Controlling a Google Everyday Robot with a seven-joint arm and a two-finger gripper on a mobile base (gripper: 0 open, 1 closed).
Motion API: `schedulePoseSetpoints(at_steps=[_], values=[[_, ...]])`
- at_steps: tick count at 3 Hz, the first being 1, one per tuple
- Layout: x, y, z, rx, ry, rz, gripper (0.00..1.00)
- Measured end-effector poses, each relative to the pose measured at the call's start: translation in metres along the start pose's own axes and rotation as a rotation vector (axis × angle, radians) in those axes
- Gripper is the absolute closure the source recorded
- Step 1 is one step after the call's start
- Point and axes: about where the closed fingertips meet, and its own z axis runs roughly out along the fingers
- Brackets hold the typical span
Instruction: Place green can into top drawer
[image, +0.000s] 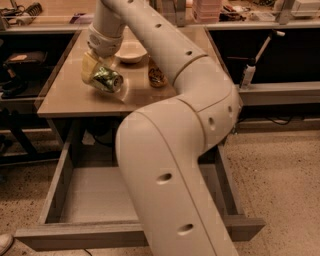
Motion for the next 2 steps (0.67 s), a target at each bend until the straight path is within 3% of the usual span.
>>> schedulePoseSetpoints(at_steps=[2], values=[[0.056, 0.049, -0.063, -0.021, -0.054, 0.071, 1.00]])
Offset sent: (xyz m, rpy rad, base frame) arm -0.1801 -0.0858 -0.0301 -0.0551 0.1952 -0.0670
